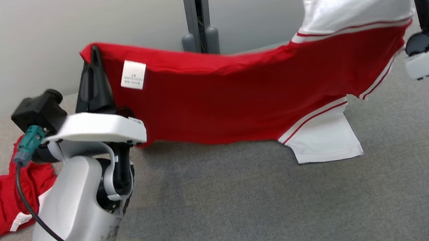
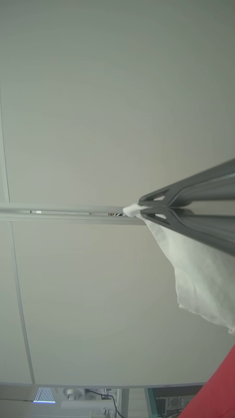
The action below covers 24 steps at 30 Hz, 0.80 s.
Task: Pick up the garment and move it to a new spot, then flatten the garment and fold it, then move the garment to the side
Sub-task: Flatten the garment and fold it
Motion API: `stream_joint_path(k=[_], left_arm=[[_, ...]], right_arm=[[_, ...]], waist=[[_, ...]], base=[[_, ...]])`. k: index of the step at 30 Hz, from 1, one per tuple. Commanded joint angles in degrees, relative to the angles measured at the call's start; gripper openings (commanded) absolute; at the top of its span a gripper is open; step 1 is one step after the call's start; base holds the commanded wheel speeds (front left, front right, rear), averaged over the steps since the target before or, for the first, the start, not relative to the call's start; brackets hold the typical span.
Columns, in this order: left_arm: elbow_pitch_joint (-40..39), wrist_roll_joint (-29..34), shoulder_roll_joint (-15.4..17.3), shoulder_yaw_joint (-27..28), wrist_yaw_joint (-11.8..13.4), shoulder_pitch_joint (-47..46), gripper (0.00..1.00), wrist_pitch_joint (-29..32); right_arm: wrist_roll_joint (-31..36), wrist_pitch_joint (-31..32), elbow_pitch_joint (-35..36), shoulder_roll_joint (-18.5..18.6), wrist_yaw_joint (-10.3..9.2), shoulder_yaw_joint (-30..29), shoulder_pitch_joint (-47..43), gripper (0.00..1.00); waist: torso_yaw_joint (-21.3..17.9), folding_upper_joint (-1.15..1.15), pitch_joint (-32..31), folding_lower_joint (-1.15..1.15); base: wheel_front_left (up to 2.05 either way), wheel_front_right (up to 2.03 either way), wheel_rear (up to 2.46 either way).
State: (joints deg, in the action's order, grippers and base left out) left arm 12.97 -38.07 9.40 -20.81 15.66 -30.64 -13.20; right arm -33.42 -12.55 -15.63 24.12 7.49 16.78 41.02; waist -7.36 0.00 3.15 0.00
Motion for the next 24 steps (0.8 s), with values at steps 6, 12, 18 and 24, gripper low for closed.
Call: stream_joint_path(k=[6, 12, 18, 24], left_arm=[[0.2, -0.4, 2.0, 0.3, -1.0, -4.0, 0.0, 2.6], [0.1, -0.6, 3.6, 1.6, -0.5, -7.8, 0.0, 4.1], [-1.0, -0.9, 3.9, 3.4, 0.1, -9.7, 0.0, 2.9], [0.2, -1.4, 4.0, 3.7, 1.0, -11.6, 0.0, 4.4]], right_arm=[[-1.5, -0.8, -3.2, 1.0, -0.01, 6.4, 7.4, 0.0], [-1.2, -1.6, -5.4, 0.6, -0.01, 9.6, 14.6, 0.0], [-2.3, -1.6, -8.7, 0.4, -0.01, 10.6, 18.7, 0.0], [-3.7, -0.1, -13.8, 2.6, -0.01, 12.6, 22.1, 0.0]], waist=[[-0.4, 0.0, -3.0, 0.0], [-0.3, 0.0, -4.1, 0.0], [0.5, 0.0, -4.5, 0.0], [2.1, 0.0, -3.8, 0.0]], base=[[0.0, 0.0, 0.0], [0.0, 0.0, 0.0], [0.0, 0.0, 0.0], [0.0, 0.0, 0.0]])
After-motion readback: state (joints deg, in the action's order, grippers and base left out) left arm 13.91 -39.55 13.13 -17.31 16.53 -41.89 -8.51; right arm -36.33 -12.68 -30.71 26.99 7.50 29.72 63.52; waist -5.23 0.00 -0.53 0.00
